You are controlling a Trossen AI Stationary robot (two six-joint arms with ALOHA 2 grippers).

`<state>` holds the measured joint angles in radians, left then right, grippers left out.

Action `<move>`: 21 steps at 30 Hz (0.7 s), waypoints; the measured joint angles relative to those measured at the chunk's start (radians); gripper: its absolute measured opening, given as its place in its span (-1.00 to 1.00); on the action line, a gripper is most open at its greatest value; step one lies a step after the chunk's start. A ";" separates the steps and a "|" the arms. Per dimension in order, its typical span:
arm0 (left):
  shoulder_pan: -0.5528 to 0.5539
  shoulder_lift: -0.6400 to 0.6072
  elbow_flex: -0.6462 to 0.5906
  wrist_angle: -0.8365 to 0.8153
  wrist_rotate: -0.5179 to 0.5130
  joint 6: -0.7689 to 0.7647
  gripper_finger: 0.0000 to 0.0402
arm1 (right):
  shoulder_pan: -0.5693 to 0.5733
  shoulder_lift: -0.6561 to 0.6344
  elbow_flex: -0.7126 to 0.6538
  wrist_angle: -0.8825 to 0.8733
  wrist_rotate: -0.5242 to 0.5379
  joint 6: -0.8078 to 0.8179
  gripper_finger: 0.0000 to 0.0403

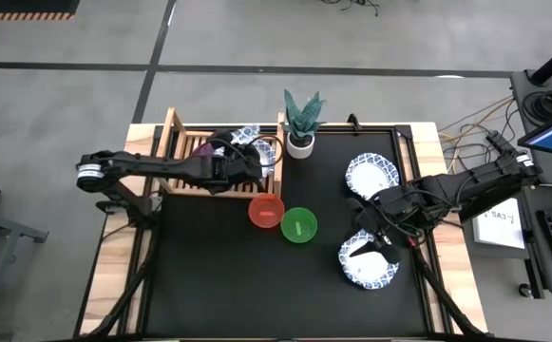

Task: Place and stack bowls onto a shelf
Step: Stack the blue patterned bowl on top of the blue patterned bowl on the shelf

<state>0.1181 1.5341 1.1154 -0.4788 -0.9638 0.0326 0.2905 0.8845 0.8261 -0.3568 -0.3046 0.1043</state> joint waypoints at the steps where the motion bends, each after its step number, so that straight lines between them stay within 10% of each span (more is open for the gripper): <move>1: 0.000 0.001 -0.004 0.014 0.015 -0.001 -1.00 | 0.000 0.000 0.000 0.001 0.000 0.000 -0.09; 13: 0.002 0.044 -0.012 0.043 0.024 -0.015 -0.97 | 0.000 0.000 0.000 0.003 0.017 -0.001 -0.09; 21: 0.002 0.081 -0.012 0.049 0.049 -0.016 -0.54 | 0.000 0.000 0.000 0.002 0.017 0.000 -0.09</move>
<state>0.1200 1.6147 1.1030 -0.4293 -0.9144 0.0170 0.2905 0.8845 0.8261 -0.3545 -0.2874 0.1042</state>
